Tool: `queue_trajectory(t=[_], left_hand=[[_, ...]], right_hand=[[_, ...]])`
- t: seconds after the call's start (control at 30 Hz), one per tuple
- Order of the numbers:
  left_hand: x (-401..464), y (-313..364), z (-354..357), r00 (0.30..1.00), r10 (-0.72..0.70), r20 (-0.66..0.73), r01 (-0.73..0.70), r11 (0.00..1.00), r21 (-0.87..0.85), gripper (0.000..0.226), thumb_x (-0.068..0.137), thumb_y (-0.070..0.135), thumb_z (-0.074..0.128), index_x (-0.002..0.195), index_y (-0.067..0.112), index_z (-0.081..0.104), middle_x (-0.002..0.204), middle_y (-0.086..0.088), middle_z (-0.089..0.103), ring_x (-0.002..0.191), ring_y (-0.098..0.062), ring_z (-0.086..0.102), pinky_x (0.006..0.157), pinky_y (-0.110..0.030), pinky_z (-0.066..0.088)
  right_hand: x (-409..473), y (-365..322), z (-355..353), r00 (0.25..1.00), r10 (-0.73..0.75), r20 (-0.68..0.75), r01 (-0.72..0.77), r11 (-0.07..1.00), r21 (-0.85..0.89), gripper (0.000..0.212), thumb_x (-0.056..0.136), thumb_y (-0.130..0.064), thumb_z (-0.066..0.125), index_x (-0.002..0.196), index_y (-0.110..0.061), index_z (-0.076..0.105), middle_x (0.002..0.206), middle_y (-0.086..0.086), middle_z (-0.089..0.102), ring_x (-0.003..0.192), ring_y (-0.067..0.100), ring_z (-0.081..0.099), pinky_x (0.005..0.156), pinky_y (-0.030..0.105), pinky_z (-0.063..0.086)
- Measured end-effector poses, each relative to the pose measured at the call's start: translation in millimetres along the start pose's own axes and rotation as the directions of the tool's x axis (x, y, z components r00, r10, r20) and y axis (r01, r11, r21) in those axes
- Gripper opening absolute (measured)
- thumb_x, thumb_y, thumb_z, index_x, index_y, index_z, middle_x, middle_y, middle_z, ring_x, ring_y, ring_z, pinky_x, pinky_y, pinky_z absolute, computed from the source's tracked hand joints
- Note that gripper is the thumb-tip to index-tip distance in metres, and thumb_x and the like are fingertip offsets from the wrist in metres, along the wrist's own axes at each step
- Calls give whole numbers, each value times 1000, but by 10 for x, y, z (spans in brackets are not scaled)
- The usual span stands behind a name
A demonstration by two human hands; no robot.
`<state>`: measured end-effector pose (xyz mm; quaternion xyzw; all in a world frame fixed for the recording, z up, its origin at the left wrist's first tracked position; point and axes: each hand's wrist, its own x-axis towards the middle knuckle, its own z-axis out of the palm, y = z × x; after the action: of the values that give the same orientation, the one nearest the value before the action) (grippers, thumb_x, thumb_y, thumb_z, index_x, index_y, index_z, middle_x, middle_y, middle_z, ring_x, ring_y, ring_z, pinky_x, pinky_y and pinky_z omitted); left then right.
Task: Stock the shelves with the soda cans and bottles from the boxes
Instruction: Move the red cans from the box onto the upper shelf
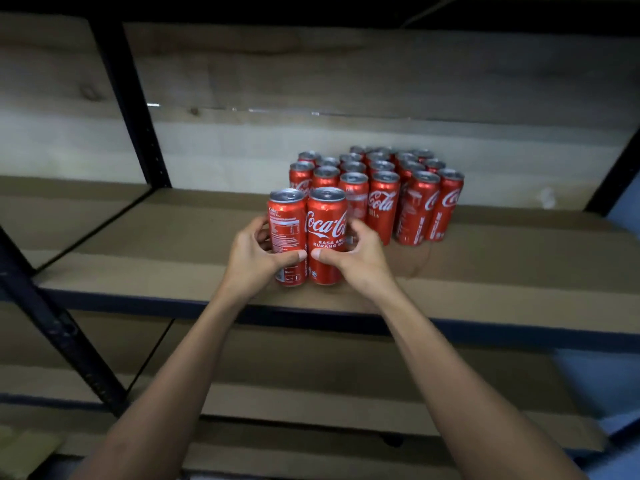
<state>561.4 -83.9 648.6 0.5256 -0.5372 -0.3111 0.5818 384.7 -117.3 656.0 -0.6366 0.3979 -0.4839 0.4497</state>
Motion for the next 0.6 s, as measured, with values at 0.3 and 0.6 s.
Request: queue_trajectory(t=[0.3, 0.6], left_hand=[[632, -378, -24, 996, -67, -53, 65, 997, -34, 70, 69, 4, 85, 126, 15, 48, 112, 5, 63, 97, -3, 63, 73, -14, 53], [995, -651, 39, 994, -70, -84, 71, 997, 5, 69, 68, 3, 85, 122, 22, 47, 113, 4, 62, 98, -9, 64, 82, -26, 54]], right_hand=[[659, 395, 466, 980, 68, -189, -81, 995, -61, 57, 64, -5, 87, 111, -28, 65, 96, -14, 66, 92, 10, 67, 92, 32, 52], [845, 855, 697, 926, 47, -375, -143, 962, -233, 73, 70, -15, 84, 136, -18, 51, 132, 6, 58, 122, 23, 56, 104, 45, 47]])
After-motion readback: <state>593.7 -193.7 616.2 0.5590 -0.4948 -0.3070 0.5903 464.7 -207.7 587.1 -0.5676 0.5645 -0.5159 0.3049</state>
